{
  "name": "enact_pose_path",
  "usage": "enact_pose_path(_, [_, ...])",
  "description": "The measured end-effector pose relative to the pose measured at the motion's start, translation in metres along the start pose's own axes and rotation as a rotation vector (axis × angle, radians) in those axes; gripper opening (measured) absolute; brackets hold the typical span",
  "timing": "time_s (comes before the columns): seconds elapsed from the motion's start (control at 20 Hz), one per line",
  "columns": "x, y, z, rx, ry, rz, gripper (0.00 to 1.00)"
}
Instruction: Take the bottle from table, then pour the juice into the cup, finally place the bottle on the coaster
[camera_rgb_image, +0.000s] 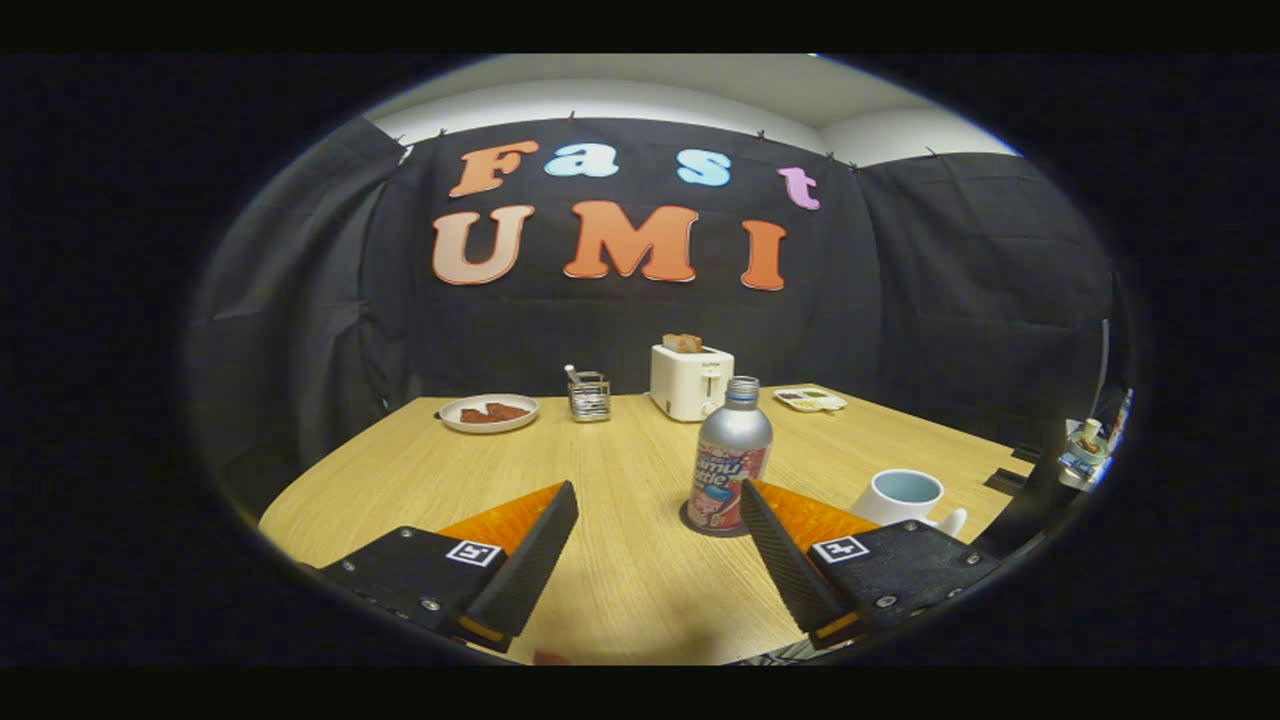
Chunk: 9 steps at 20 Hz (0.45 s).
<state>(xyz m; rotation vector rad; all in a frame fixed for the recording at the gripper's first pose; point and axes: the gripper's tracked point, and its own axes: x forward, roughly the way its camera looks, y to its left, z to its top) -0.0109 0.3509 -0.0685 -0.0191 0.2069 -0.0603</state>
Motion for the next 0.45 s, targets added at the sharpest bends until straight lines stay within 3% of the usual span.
enact_pose_path(0.45, [-0.072,0.055,0.033,0.025,-0.095,0.140,0.97])
